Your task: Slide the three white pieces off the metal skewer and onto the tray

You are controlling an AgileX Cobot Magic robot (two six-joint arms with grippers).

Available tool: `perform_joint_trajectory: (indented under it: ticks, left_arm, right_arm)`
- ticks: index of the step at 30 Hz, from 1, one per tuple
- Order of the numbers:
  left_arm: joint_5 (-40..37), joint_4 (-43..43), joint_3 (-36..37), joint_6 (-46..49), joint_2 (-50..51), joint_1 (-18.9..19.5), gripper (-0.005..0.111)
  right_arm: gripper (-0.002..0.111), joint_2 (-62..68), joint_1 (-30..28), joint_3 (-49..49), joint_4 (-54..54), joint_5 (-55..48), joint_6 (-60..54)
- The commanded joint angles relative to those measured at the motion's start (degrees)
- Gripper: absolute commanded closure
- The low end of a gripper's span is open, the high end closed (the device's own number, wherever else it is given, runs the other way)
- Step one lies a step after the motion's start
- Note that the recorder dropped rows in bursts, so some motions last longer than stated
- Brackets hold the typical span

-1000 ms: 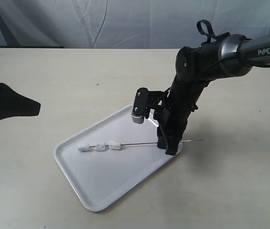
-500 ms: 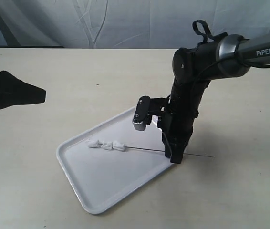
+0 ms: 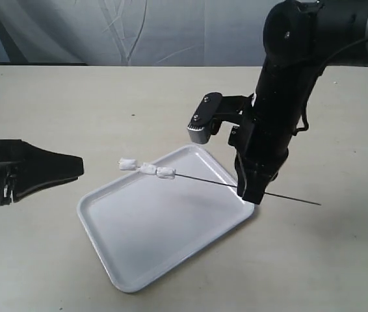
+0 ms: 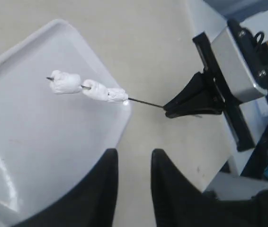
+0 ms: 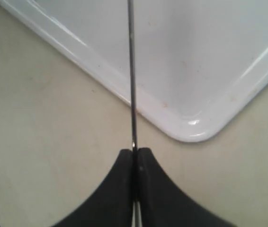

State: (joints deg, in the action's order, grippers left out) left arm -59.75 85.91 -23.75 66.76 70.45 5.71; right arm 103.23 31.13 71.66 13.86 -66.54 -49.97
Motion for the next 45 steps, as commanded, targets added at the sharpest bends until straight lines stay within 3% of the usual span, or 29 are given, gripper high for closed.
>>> perform_joint_trajectory:
  ticks: [1, 7, 14, 24, 30, 37, 45]
  left_arm:
    - [-2.5, 14.0, 6.9, 7.9, 0.2, -0.2, 0.082]
    - [-2.6, 14.0, 12.3, 10.2, 0.2, -0.1, 0.082]
    - [0.6, 14.0, 12.9, 10.2, 0.2, -0.1, 0.082]
    - [7.9, 14.0, 11.5, 7.2, 0.2, -0.1, 0.082]
    - [8.4, 14.0, 9.6, 4.0, 0.2, -0.3, 0.082]
    - [14.0, 14.0, 9.1, -5.1, 1.1, -6.6, 0.076]
    - [12.9, 14.0, 3.3, -2.5, 13.6, -14.5, 0.079]
  right_arm:
    - [0.109, -2.8, 0.0, -4.7, -0.4, 0.8, 4.7]
    - [0.109, -6.4, 0.0, -17.4, 1.8, 14.6, 9.6]
    - [0.109, -7.2, 0.0, -26.4, 17.8, 24.7, 9.8]
    - [0.109, -7.6, 1.4, -26.8, 33.7, 24.4, 10.0]
    - [0.109, -7.6, 5.5, -26.9, 35.5, 26.4, 14.0]
    - [0.109, -7.6, 8.0, -26.9, 35.5, 26.6, 18.2]
    - [0.109, -7.6, 8.0, -27.0, 30.9, 29.1, 24.9]
